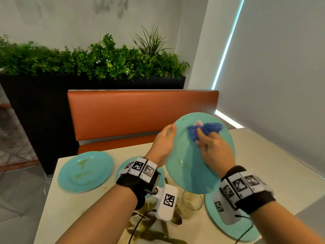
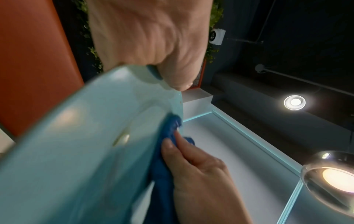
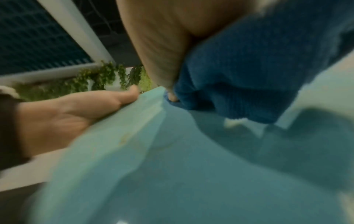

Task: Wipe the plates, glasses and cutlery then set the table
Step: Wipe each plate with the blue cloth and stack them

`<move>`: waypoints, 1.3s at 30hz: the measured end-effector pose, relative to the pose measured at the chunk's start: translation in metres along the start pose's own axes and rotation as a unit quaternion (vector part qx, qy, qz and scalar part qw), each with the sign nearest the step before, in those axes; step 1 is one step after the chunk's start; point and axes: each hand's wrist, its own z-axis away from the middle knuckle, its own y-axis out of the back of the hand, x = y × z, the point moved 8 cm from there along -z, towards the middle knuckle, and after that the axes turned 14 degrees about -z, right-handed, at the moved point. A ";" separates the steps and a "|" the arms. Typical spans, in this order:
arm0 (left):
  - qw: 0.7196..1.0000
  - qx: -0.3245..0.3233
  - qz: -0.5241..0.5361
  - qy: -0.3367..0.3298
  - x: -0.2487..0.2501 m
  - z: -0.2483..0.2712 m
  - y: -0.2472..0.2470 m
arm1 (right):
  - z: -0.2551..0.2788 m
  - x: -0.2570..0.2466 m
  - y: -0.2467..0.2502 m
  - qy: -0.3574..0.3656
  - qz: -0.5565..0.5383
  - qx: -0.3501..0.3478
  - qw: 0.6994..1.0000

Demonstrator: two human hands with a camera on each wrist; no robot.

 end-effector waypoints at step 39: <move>1.000 0.006 -0.007 -0.014 -0.010 -0.001 0.025 | -0.031 -0.048 -0.035 0.055 -0.069 -0.027 0.996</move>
